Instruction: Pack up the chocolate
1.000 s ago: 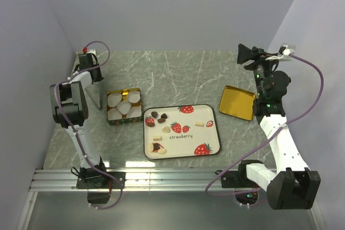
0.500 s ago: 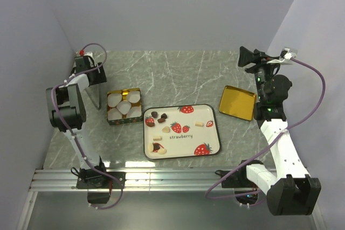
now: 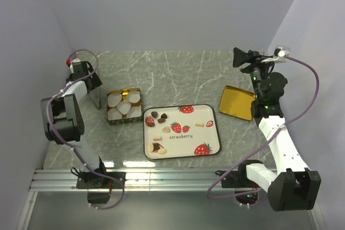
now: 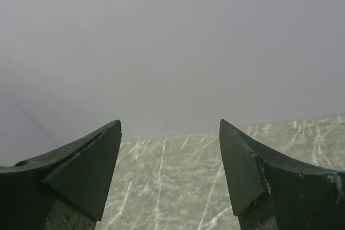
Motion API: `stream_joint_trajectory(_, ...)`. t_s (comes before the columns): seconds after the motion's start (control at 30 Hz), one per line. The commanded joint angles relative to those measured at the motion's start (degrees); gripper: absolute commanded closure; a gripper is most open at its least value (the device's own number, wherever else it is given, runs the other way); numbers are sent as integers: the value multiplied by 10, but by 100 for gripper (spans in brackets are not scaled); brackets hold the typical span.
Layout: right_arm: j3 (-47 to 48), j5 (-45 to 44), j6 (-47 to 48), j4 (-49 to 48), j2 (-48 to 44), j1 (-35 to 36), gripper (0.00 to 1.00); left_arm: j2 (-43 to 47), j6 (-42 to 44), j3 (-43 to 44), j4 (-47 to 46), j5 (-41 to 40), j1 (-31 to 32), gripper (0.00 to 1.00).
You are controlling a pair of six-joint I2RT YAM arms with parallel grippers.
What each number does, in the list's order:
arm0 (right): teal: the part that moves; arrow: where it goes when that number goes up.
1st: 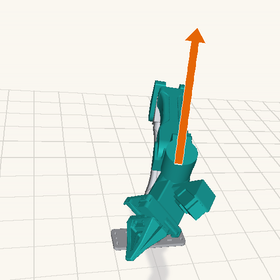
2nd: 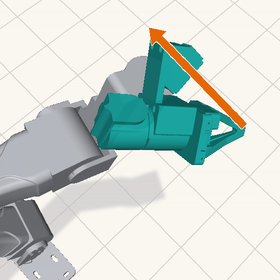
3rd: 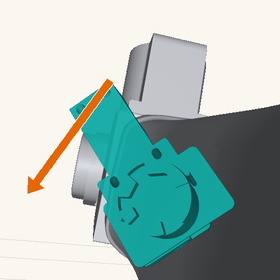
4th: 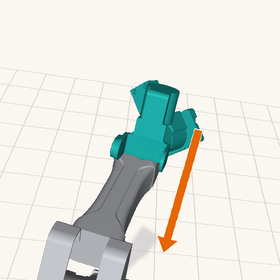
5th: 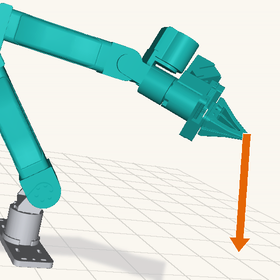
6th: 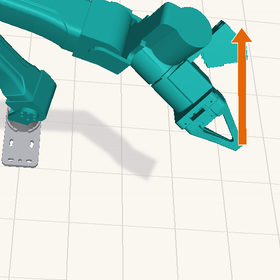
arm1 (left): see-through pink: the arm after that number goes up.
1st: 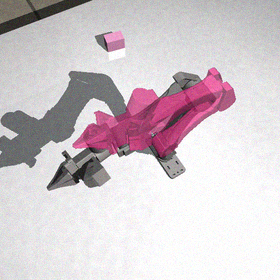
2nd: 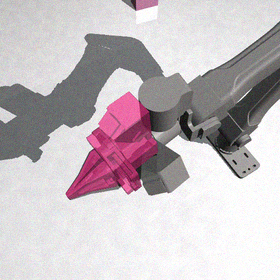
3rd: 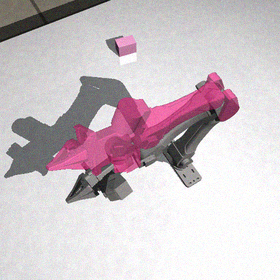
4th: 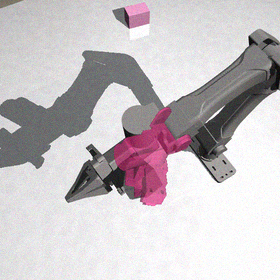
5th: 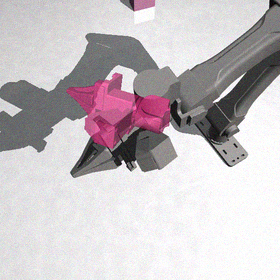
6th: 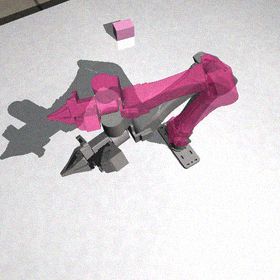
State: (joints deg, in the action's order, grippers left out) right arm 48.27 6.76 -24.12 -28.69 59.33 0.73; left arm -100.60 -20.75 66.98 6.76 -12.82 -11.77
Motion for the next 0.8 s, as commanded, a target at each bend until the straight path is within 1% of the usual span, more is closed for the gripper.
stream_joint_trajectory(0.0, 2, 3, 4, -24, -12, 4, 20, -20, -38, -13, 36, -29, 1, 12)
stream_joint_trajectory(0.13, 0, 1, 6, -23, -15, 5, 20, -20, -36, -20, 29, -6, 1, 12)
stream_joint_trajectory(0.33, -1, 1, 6, -24, -17, 4, 20, -43, -26, -19, 31, 10, 0, 12)
stream_joint_trajectory(0.57, -1, 1, 6, -25, -14, 5, 20, -65, -10, -6, 27, 17, -1, 12)
stream_joint_trajectory(0.77, -6, -2, 2, -30, -16, 4, 20, -67, -2, -5, 11, 15, -1, 12)
